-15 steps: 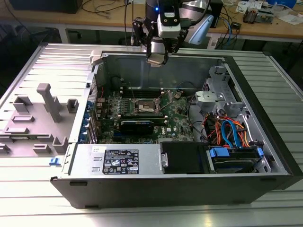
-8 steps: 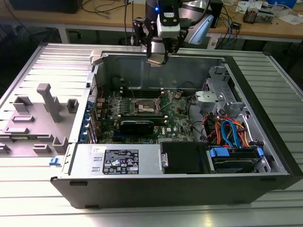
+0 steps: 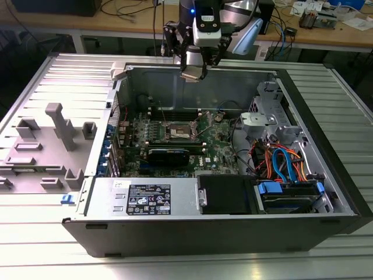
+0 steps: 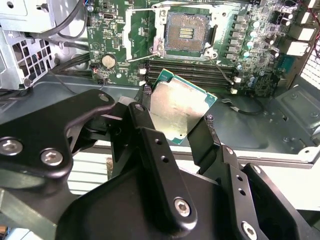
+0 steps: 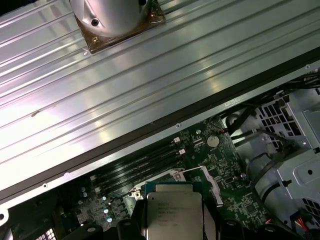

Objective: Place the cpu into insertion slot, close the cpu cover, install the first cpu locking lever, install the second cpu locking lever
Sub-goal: 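Place the cpu into insertion slot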

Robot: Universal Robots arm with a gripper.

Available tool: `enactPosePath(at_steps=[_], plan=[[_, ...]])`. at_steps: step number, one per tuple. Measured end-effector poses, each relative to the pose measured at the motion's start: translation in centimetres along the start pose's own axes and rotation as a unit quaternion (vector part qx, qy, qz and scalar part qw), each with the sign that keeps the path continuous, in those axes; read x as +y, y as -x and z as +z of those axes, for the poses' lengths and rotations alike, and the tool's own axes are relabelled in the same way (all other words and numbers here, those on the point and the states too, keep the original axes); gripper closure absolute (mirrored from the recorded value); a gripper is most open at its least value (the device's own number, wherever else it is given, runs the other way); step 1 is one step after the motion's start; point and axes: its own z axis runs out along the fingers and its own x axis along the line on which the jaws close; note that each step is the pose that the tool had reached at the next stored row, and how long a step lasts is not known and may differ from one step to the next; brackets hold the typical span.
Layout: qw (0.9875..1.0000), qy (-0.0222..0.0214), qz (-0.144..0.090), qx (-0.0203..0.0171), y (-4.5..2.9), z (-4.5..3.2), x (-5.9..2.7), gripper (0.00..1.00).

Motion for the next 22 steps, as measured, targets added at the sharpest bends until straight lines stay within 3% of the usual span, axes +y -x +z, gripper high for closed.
enactPosePath(at_steps=[13, 22], plan=[[0.9996, 0.0006, 0.026, -0.0023, 0.02, 0.03, -0.06, 0.46], [0.9996, 0.0005, 0.028, -0.0024, 0.03, 0.03, -0.07, 0.46]])
